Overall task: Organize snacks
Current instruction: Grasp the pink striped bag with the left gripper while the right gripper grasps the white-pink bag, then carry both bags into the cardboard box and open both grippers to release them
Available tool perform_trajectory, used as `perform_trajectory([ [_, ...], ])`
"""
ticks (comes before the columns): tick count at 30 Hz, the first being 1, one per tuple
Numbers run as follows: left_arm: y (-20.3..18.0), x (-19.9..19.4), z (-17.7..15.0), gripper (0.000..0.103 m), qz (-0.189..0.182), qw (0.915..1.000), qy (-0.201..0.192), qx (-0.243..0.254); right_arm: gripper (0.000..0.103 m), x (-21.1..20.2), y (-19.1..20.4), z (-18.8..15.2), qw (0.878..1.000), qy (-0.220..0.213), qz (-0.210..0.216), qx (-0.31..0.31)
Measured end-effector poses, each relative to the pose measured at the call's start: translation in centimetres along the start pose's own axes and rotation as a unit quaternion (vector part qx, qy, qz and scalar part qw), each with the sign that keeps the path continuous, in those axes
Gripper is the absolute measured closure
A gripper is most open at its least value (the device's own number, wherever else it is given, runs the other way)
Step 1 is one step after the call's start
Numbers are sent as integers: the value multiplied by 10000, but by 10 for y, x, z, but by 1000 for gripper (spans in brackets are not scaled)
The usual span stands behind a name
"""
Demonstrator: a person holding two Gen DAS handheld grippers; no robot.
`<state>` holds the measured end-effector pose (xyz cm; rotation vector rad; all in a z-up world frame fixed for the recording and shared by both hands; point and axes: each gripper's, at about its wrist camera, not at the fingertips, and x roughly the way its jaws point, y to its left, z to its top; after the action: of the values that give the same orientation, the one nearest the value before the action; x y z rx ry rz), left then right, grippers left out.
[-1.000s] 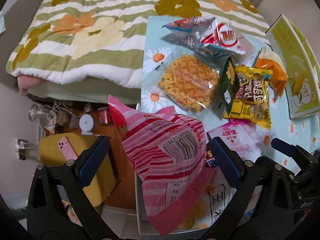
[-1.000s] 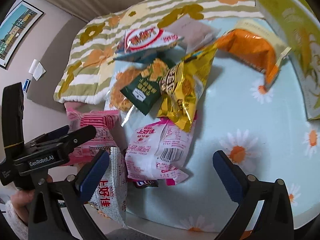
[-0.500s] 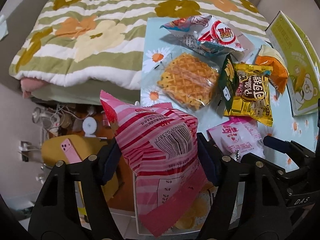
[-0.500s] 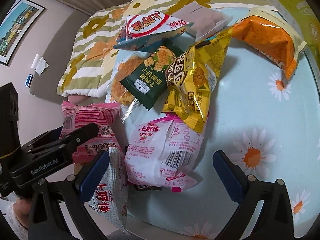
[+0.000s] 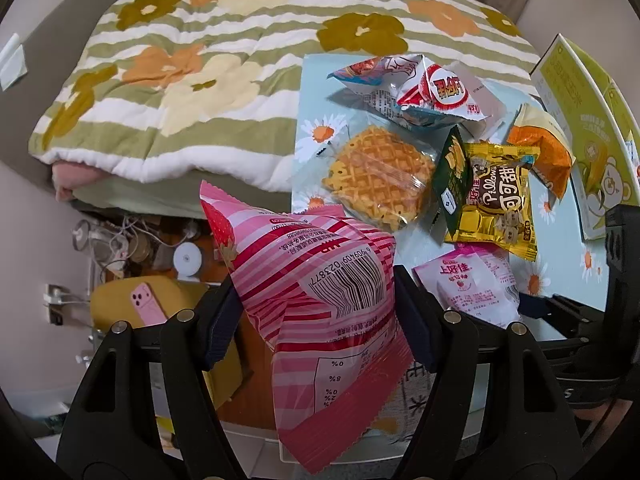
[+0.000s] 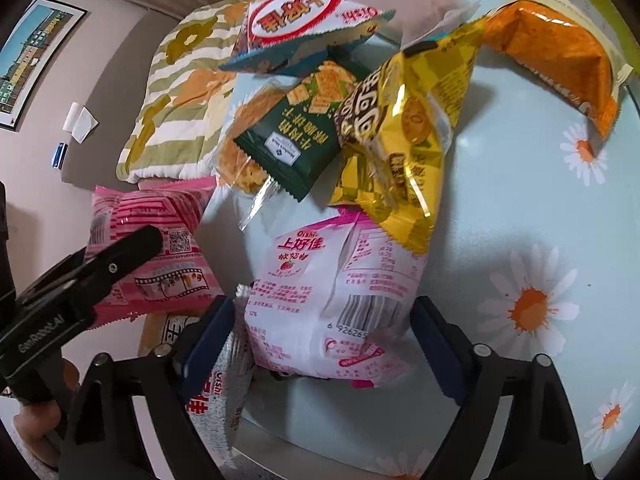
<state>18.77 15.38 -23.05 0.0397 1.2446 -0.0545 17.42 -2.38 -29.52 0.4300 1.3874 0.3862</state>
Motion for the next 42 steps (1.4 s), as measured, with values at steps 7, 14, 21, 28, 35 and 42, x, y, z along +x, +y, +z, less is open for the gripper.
perform_trajectory([
  [7,-3,-2,2,35,-13,10000,-52,45,49,-6,-4,0,10000,-67,36,40],
  [14,-6,-14,5,35,-43,9998,-192,105,53,-22,-8,-2,9998,-158,75,107],
  [21,-8,-37,10,35,-179,9988,-444,122,53,-51,3,-13,9994,-300,166,23],
  [28,-12,-66,14,35,-379,9958,-817,162,53,-90,18,-17,9970,-755,136,-124],
  [35,-25,-91,27,35,-624,9915,-1122,198,53,-136,25,-12,9915,-1271,-7,-267],
  [42,-69,-118,50,35,-671,9853,-1517,417,53,-203,2,9,9798,-1972,-58,-318],
])
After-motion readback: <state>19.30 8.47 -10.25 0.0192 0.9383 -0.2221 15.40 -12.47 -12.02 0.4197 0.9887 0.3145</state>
